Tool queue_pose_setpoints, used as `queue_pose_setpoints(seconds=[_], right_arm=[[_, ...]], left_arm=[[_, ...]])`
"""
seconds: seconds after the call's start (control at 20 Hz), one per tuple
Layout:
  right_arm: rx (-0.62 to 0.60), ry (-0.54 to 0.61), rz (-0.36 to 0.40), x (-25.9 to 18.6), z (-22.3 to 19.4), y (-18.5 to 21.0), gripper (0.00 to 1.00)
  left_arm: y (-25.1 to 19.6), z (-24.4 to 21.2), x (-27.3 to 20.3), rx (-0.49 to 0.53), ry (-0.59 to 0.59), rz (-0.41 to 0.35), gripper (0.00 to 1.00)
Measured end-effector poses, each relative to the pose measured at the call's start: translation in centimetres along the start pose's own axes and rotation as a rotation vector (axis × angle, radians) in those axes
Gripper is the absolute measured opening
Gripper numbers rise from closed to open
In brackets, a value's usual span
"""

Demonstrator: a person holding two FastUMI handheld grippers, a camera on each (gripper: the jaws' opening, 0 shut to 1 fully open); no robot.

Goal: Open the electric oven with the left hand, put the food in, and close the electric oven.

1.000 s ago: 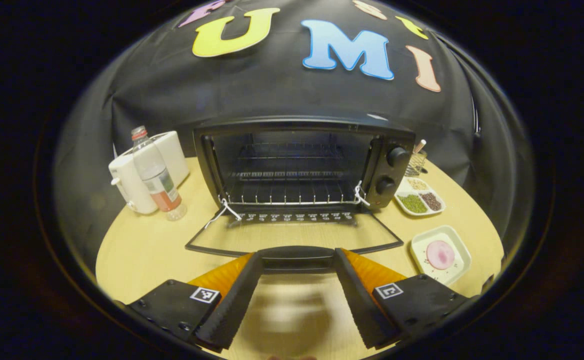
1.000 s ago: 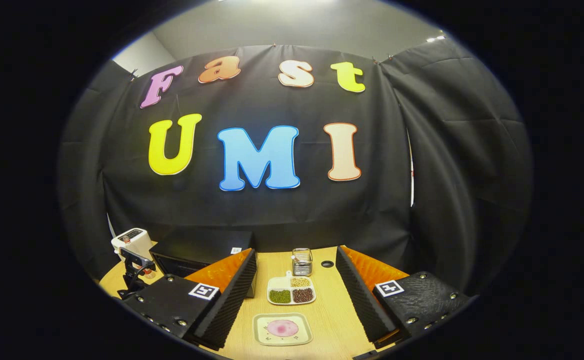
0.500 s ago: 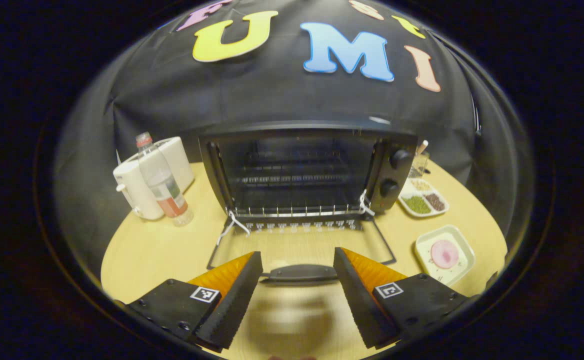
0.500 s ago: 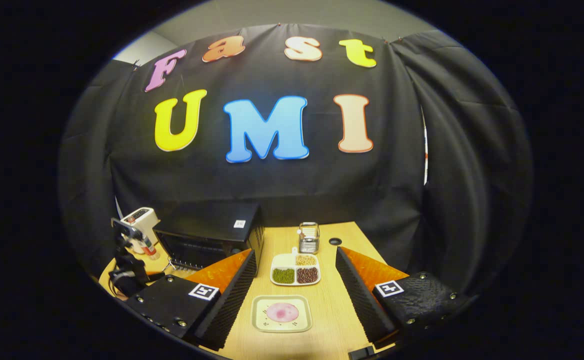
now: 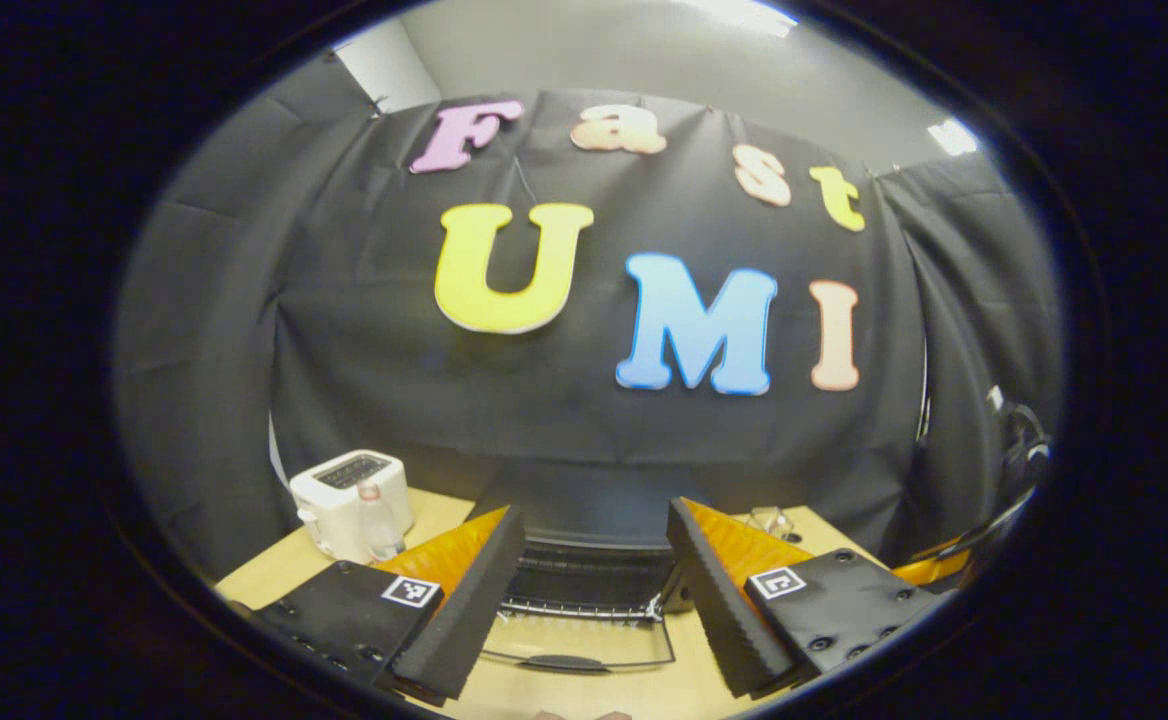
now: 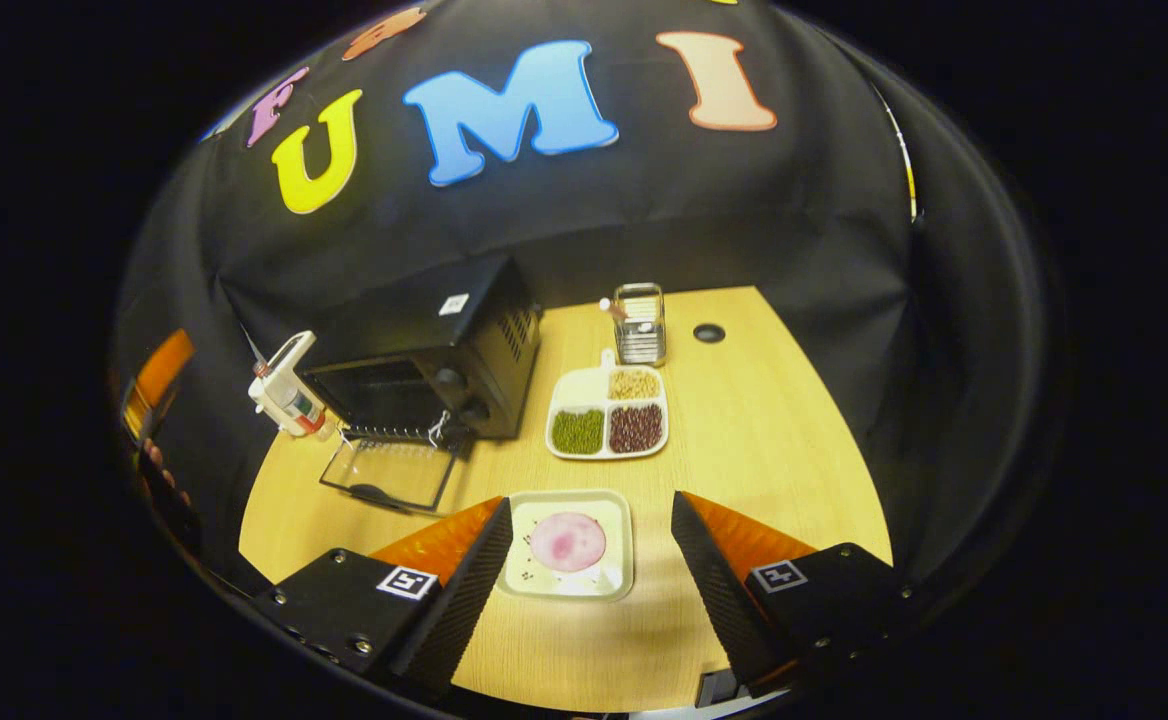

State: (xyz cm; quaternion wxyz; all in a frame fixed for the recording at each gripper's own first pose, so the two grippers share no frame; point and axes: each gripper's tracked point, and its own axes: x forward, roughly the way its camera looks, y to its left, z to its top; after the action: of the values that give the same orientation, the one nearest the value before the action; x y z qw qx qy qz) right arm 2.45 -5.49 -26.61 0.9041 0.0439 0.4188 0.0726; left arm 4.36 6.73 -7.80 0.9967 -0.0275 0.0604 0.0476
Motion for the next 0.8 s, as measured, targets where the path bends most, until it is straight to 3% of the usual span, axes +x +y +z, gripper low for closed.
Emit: queue_pose_setpoints(seconds=[0.25, 0.4, 0.5, 0.65, 0.8], right_arm=[[0.002, 0.144, -0.066, 4.7, -2.9, -2.6, 0.98], [-0.009, 0.215, -0.092, 7.1, -4.8, -3.5, 0.99], [-0.037, 0.254, -0.119, 8.5, -6.1, -3.8, 0.98], [-0.063, 0.309, -0.16, 10.3, -7.4, -4.4, 0.99], [-0.119, 0.341, -0.216, 11.9, -8.0, -5.4, 0.98]], left_arm=[[1.2, 4.9, -3.1, 0.025, -0.1, 0.03, 1.0], [2.4, 4.2, -4.1, 0.04, -0.083, 0.053, 1.0], [3.3, 3.2, -4.7, 0.036, -0.06, 0.069, 0.91], [4.5, 2.1, -5.2, 0.031, -0.029, 0.093, 1.0], [5.2, 1.6, -5.5, 0.028, -0.01, 0.107, 1.0]])
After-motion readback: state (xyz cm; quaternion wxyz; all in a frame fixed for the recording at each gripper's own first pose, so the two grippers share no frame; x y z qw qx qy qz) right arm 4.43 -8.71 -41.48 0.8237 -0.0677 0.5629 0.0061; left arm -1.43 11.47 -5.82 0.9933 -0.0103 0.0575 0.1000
